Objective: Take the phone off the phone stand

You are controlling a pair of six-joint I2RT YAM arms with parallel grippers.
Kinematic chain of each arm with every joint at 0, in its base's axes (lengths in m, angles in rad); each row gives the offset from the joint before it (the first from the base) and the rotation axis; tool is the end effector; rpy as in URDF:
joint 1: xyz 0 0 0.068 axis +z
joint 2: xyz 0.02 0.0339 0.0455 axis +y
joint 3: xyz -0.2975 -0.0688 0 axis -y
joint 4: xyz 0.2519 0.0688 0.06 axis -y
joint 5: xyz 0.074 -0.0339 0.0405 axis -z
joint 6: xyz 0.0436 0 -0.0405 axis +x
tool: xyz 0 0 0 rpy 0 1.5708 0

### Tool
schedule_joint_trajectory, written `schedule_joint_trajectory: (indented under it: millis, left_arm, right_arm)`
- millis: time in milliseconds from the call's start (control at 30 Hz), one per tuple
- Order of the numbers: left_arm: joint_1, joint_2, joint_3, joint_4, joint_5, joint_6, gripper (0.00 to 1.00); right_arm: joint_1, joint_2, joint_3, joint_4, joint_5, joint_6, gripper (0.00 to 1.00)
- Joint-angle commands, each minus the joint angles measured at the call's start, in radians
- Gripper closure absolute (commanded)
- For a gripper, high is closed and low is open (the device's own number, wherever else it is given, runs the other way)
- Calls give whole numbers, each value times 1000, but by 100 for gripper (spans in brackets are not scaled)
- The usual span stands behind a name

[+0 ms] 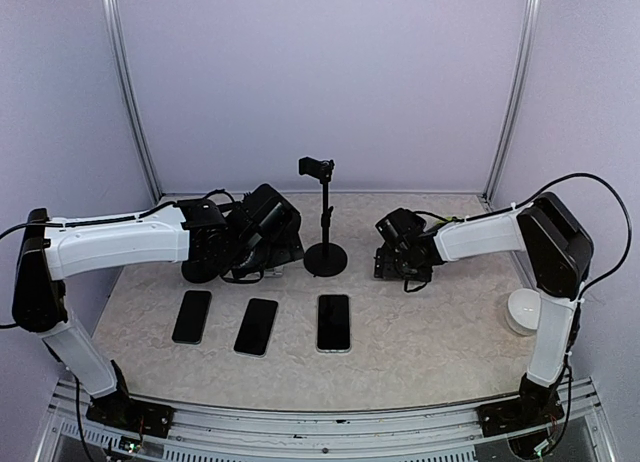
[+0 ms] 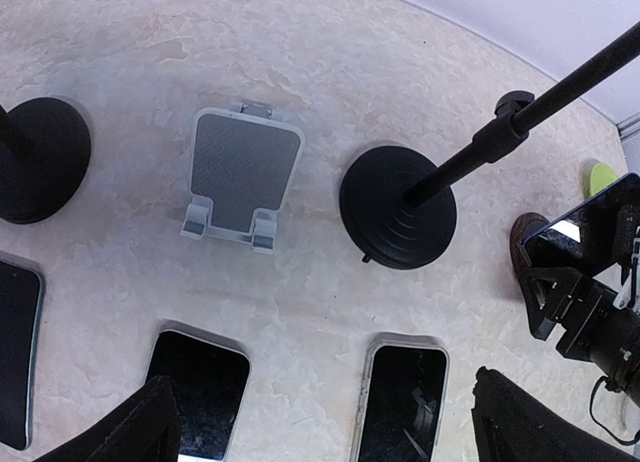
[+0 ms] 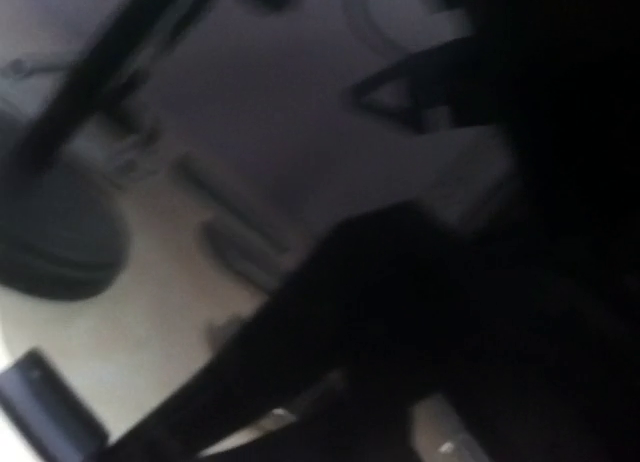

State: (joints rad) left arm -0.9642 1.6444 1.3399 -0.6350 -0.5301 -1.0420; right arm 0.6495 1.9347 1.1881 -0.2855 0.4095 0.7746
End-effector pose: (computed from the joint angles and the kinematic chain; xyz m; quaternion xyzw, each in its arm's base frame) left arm 0.2268 -0.2882 0.3018 -0.1169 0.9135 -0.1187 0.3710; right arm 0.3370 0.2341 0.1666 0.1130 0.9386 0.0219 0.3253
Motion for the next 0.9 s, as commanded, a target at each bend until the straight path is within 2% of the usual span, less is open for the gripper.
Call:
schedule_joint_trajectory:
  millis: [0,467,867]
  left_arm:
    - [10,-3,9,17,-4,16,1]
    - [15,-19,1,24,-13,25,1]
    - [25,-32,-18,33,-14,39,1]
  right_arm:
    - [-5,-6,1,31,-4,-72,9]
    - [-30,-128,-180,26,26,-49,9]
    - [-116,-203,-279,65,15,-108,8]
